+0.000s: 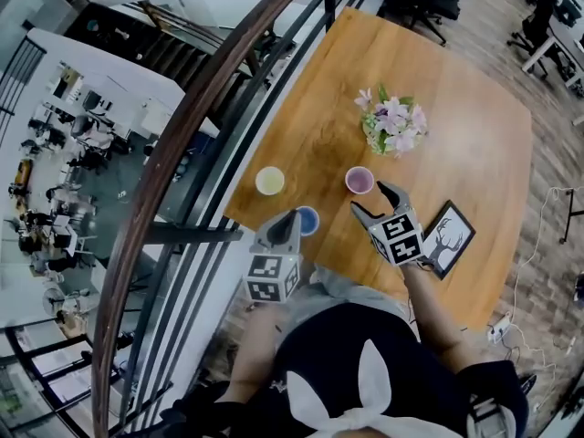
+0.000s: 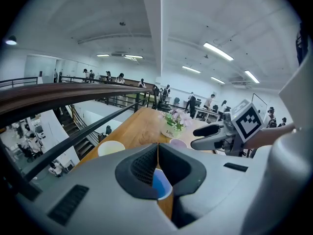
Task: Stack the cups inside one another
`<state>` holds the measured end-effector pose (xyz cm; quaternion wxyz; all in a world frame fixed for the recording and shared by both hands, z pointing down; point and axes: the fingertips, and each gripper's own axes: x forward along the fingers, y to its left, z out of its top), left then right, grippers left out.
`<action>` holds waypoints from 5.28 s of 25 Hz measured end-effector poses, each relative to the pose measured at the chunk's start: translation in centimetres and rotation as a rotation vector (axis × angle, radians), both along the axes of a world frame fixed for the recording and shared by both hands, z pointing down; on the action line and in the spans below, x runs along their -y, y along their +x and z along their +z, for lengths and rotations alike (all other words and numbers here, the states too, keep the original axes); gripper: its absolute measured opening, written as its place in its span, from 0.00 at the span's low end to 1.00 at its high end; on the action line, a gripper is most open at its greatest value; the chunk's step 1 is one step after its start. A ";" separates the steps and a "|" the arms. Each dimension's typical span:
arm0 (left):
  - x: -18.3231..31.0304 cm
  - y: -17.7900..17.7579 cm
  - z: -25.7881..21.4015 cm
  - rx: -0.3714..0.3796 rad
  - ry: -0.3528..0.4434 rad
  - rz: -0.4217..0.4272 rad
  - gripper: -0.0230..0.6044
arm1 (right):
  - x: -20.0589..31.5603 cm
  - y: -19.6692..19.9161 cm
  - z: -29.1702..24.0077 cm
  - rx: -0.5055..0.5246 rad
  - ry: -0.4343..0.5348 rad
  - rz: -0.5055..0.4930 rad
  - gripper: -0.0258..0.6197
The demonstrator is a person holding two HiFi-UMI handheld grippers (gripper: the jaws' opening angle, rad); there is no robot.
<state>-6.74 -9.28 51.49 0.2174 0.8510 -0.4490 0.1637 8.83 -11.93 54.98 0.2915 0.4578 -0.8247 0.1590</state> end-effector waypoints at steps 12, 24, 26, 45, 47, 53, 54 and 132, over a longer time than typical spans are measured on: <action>1.7 0.4 2.2 0.010 -0.055 0.025 0.07 | 3.1 0.6 3.9 -0.026 -0.065 0.025 0.58; 2.0 0.1 2.9 0.009 -0.073 0.019 0.07 | 4.6 0.6 6.7 -0.016 -0.132 0.048 0.58; 1.9 -0.1 3.0 0.009 -0.077 0.016 0.07 | 4.6 0.5 6.9 -0.020 -0.138 0.043 0.58; 1.7 -0.1 2.6 -0.009 -0.074 -0.001 0.07 | 4.7 0.8 5.7 -0.056 -0.099 0.004 0.53; 1.7 -0.2 2.4 -0.010 -0.070 -0.005 0.07 | 4.8 0.7 4.7 -0.051 -0.082 0.004 0.53; 1.8 -0.6 1.5 -0.010 -0.045 -0.021 0.07 | 5.3 0.7 0.6 -0.030 -0.004 0.016 0.53; 1.8 -0.8 1.4 -0.010 -0.040 -0.024 0.07 | 5.4 0.6 -0.2 -0.020 0.010 0.018 0.53; -4.9 -7.9 1.7 0.036 -0.059 -0.273 0.07 | -4.7 -14.7 2.3 0.054 -0.148 -0.481 0.55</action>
